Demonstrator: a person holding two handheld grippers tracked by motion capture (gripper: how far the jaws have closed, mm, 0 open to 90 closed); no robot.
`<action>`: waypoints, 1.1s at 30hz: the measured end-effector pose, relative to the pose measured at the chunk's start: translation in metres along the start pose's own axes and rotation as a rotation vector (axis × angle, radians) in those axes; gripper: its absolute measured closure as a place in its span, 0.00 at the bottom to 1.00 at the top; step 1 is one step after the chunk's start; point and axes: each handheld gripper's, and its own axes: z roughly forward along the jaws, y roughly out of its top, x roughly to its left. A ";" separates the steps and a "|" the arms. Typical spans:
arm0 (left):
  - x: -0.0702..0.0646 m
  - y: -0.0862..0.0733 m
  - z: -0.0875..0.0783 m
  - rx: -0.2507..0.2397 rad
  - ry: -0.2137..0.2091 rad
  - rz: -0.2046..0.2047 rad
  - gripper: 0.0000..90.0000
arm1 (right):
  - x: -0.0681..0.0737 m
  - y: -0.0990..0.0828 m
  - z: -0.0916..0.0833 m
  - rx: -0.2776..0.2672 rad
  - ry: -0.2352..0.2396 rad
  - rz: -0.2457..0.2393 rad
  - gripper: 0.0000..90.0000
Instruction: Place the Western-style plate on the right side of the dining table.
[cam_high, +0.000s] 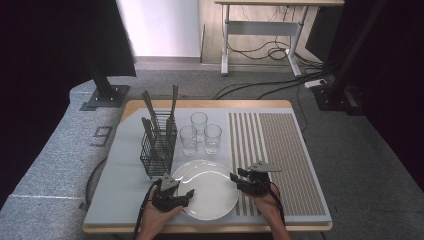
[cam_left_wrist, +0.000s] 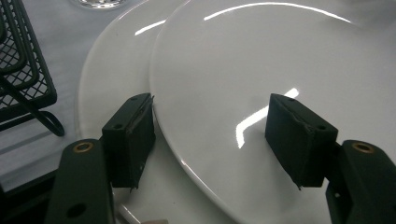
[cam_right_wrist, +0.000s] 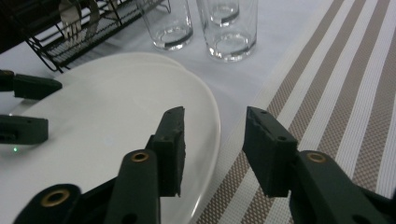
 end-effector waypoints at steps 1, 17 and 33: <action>0.000 0.000 0.000 0.000 -0.001 -0.001 0.37 | 0.000 -0.001 0.001 0.010 0.002 0.001 0.61; -0.005 0.000 0.003 -0.003 -0.015 0.000 0.38 | -0.007 -0.007 0.013 0.077 0.121 0.113 0.67; 0.001 0.001 0.001 0.005 -0.066 -0.020 0.36 | -0.011 -0.004 0.005 -0.062 0.159 0.218 0.86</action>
